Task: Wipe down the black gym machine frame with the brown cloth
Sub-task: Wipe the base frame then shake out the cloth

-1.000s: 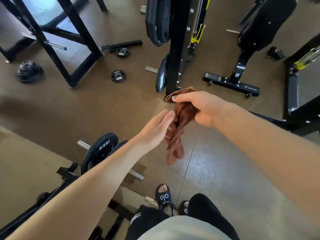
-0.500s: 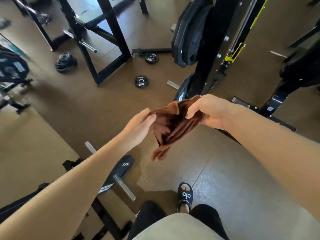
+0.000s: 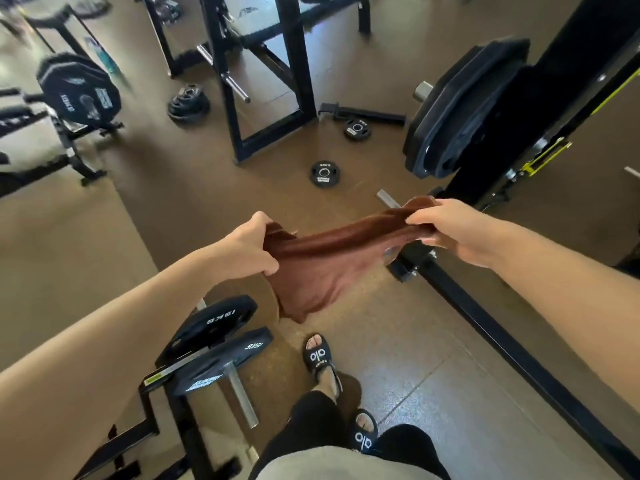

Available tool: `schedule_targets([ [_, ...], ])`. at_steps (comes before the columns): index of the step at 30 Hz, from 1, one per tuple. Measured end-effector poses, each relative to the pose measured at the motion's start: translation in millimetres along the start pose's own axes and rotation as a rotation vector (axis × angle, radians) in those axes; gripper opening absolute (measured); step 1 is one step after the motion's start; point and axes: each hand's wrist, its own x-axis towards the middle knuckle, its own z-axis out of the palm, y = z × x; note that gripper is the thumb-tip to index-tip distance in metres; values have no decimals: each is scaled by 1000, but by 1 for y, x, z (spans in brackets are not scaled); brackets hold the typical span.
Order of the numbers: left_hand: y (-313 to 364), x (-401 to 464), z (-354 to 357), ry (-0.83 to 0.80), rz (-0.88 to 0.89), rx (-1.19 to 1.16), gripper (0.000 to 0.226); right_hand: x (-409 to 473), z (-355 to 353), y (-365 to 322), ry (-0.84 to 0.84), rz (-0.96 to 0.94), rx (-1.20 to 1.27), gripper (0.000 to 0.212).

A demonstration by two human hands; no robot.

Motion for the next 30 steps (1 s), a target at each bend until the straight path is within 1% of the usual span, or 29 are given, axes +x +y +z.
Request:
schedule_targets([
  [1, -4, 13, -6, 40, 15, 50, 48, 11, 3, -6, 14, 1, 71, 20],
  [3, -8, 35, -20, 130, 21, 111, 26, 32, 13, -21, 64, -6, 88, 14],
  [4, -11, 46, -26, 144, 8, 102, 18, 41, 19, -29, 88, -14, 66, 15],
  [5, -16, 56, -32, 131, -13, 45, 16, 51, 24, -39, 99, -14, 58, 16],
  [8, -32, 80, -52, 45, -51, -338, 19, 79, 40, -70, 32, 25, 52, 14],
  [11, -35, 95, -74, -6, -107, -633, 20, 111, 51, -99, -44, 71, 24, 20],
  [12, -33, 100, -81, 0, -139, -714, 19, 121, 54, -109, -94, 93, 26, 24],
  [13, -31, 106, -88, 17, -182, -778, 19, 128, 56, -120, -187, 131, 32, 27],
  [15, -27, 118, -101, 61, -268, -833, 19, 139, 57, -141, -414, 230, -22, 30],
  [16, -25, 125, -108, 70, -303, -845, 18, 147, 57, -150, -504, 284, -68, 34],
  [17, -23, 134, -115, 67, -339, -861, 17, 157, 56, -157, -555, 345, -107, 46],
  [19, -19, 149, -131, 48, -415, -900, 15, 182, 59, -167, -611, 470, -168, 81],
  [20, -18, 157, -140, 46, -443, -924, 16, 198, 62, -170, -636, 494, -239, 94],
  [21, -19, 164, -149, 41, -465, -958, 17, 212, 66, -175, -655, 485, -356, 100],
  [22, -20, 170, -159, 26, -477, -1000, 18, 225, 71, -179, -652, 446, -501, 99],
  [23, -22, 174, -168, 0, -474, -1026, 17, 235, 75, -186, -629, 390, -630, 93],
  [24, -24, 179, -178, -30, -458, -1025, 13, 247, 79, -195, -594, 328, -707, 84],
  [25, -26, 184, -189, -58, -441, -1008, 11, 259, 81, -204, -561, 280, -705, 70],
  [26, -31, 189, -198, -68, -437, -995, 13, 270, 82, -214, -536, 237, -634, 54],
  [27, -35, 193, -208, -60, -446, -993, 19, 280, 85, -224, -507, 198, -495, 38],
  [28, -41, 198, -217, -36, -457, -995, 24, 292, 88, -232, -464, 150, -334, 29],
  [30, -53, 207, -233, 5, -468, -1007, 32, 315, 95, -246, -374, 81, -65, 26],
])
